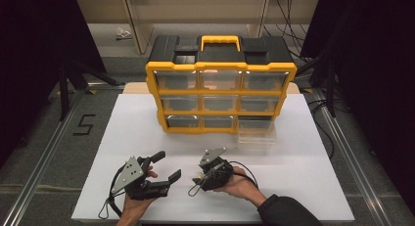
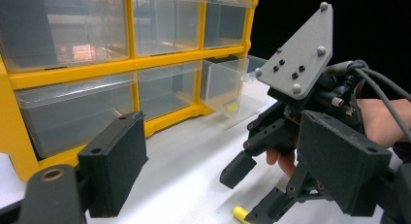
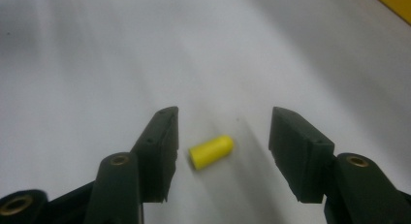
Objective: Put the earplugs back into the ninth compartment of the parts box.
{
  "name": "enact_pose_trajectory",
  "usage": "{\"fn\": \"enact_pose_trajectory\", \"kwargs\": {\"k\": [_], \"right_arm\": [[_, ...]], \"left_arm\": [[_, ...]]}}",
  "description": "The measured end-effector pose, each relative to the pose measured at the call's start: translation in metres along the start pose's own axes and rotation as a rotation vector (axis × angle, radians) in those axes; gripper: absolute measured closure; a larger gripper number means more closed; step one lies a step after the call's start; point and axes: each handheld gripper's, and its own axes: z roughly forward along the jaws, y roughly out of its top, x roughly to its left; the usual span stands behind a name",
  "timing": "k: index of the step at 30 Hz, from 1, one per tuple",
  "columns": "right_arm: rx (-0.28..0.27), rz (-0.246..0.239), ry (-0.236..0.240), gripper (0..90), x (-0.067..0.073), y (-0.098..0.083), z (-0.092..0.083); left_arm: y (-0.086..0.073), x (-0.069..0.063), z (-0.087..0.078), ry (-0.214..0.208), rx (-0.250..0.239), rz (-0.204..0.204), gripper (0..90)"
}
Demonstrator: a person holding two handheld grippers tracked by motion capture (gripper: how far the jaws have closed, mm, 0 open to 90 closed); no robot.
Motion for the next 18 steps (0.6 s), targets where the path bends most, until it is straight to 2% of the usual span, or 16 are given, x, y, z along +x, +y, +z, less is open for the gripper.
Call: {"fn": "enact_pose_trajectory", "kwargs": {"k": [7, 18], "right_arm": [[0.023, -0.028, 0.022, 57.8, 0.0019, -0.003, 0.0054], [0.032, -0.065, 0.02, 71.0, 0.0046, -0.0058, 0.0076]], "left_arm": [[0.0, 0.0, -0.0001, 0.002, 0.002, 0.001, 17.8], [-0.0001, -0.0001, 0.0, 0.002, 0.005, 0.0, 17.9]]}}
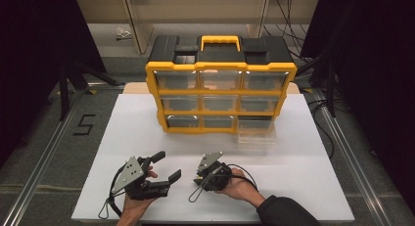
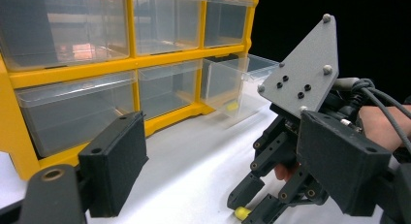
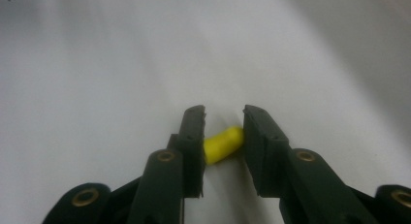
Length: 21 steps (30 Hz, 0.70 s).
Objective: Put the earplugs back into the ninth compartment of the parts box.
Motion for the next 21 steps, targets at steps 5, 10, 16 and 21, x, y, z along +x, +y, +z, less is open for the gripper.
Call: {"fn": "enact_pose_trajectory", "kwargs": {"k": [5, 10, 16, 21], "right_arm": [[-0.017, 0.001, 0.003, 72.1, -0.002, 0.001, -0.005], [-0.074, 0.027, -0.016, 72.2, -0.01, 0.006, -0.021], [-0.119, 0.044, -0.033, 72.0, -0.018, 0.009, -0.036], [-0.169, 0.06, -0.047, 71.8, -0.025, 0.013, -0.053]], "left_arm": [[0.0, 0.0, 0.0, 0.0, -0.001, 0.001, 17.9], [0.0, 0.0, 0.0, 0.0, -0.001, 0.001, 17.9], [0.0, 0.0, 0.0, 0.001, -0.001, 0.0, 17.9], [0.0, 0.0, 0.0, 0.002, 0.001, 0.002, 17.9]]}}
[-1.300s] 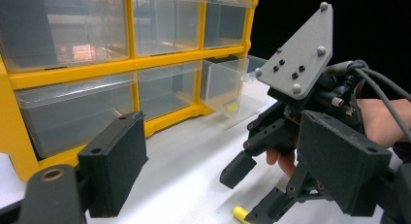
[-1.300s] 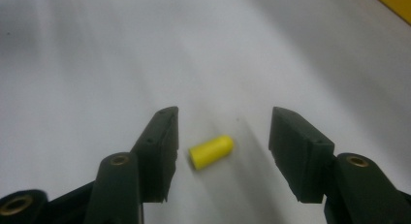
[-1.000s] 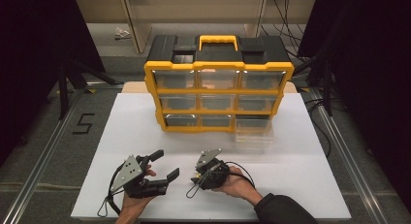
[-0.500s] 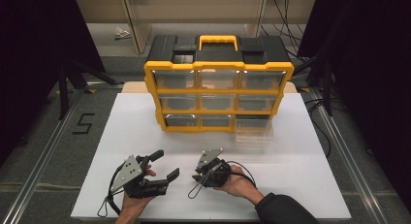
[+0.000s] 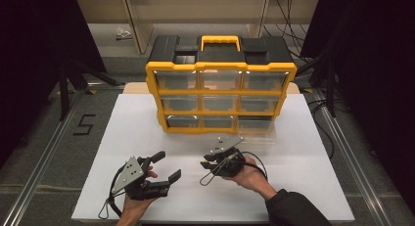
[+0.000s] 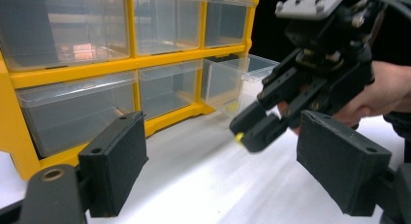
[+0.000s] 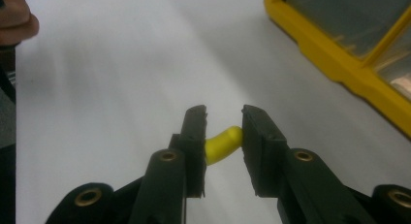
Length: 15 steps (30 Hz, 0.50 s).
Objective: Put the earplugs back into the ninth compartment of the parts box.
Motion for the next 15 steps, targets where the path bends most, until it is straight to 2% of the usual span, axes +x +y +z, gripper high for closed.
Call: {"fn": "enact_pose_trajectory", "kwargs": {"k": [9, 15], "right_arm": [[-0.073, 0.021, -0.025, 71.7, -0.011, 0.009, -0.025], [-0.142, 0.046, -0.059, 71.6, -0.021, 0.015, -0.05]], "left_arm": [[0.0, 0.0, 0.0, 0.003, 0.001, -0.001, 18.0], [0.0, 0.0, 0.0, 0.003, 0.0, -0.001, 18.0]]}}
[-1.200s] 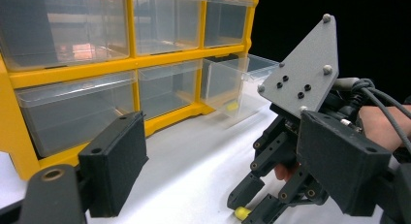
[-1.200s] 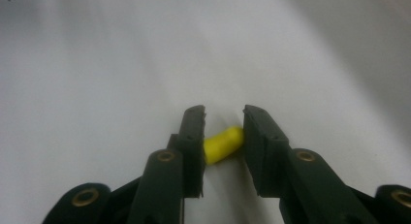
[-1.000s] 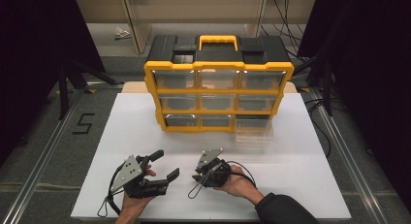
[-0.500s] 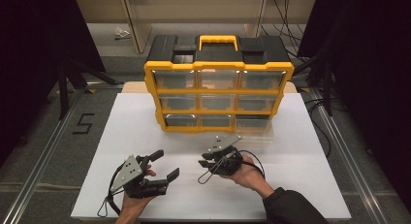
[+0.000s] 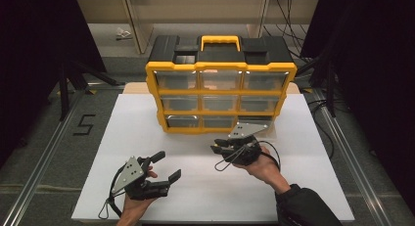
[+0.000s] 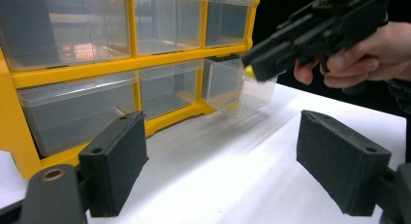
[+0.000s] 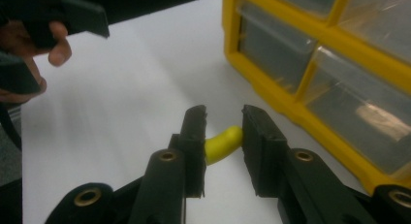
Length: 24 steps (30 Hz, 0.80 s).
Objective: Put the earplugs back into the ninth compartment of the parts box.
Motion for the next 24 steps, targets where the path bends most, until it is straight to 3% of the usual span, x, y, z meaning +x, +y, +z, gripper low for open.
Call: {"fn": "enact_pose_trajectory", "kwargs": {"k": [13, 24], "right_arm": [[-0.098, 0.057, -0.074, 71.6, -0.027, 0.008, -0.04], [-0.135, 0.124, -0.141, 71.6, -0.052, 0.004, -0.062]], "left_arm": [[0.0, 0.0, 0.0, 0.0, -0.003, -0.002, 18.0], [0.0, 0.0, 0.0, 0.0, -0.001, 0.0, 18.1]]}}
